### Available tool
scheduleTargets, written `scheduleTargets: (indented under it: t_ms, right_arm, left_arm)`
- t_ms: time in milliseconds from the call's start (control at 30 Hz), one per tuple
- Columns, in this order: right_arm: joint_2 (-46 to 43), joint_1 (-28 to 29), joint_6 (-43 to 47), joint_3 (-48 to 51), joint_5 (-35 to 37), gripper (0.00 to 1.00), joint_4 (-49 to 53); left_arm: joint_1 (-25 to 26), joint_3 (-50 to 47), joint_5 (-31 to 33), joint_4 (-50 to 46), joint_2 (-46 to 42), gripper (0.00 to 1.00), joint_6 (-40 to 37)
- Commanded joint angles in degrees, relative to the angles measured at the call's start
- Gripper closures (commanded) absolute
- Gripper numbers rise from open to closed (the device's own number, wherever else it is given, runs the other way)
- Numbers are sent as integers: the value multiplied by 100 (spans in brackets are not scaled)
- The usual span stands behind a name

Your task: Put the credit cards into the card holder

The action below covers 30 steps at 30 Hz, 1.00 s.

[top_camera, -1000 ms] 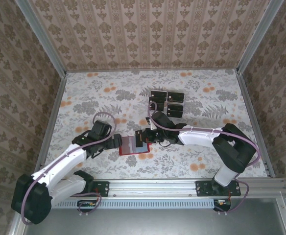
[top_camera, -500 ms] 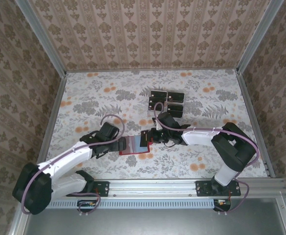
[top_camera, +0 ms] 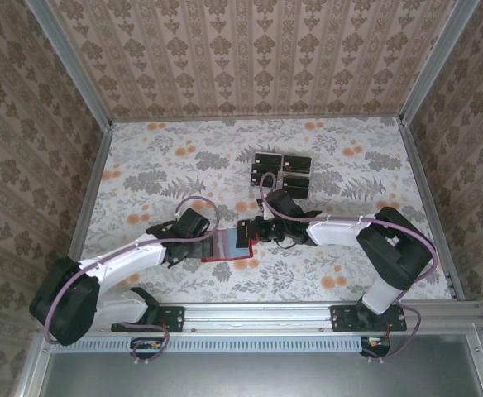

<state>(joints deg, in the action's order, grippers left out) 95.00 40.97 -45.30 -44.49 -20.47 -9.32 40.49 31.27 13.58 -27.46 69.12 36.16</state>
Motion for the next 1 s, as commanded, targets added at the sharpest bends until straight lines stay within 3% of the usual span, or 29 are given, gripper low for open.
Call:
scheduleTargets:
  t_ms: [0, 367, 967]
  right_arm:
    - [127, -28, -75, 112, -96, 100, -96]
    - [100, -28, -92, 134, -117, 100, -115]
    - [37, -28, -124, 101, -114, 100, -58]
  left_arm:
    - [40, 116, 146, -42, 66, 0, 127]
    - [188, 205, 143, 162, 23, 0, 112]
    - [191, -290, 268, -199, -2, 0, 901]
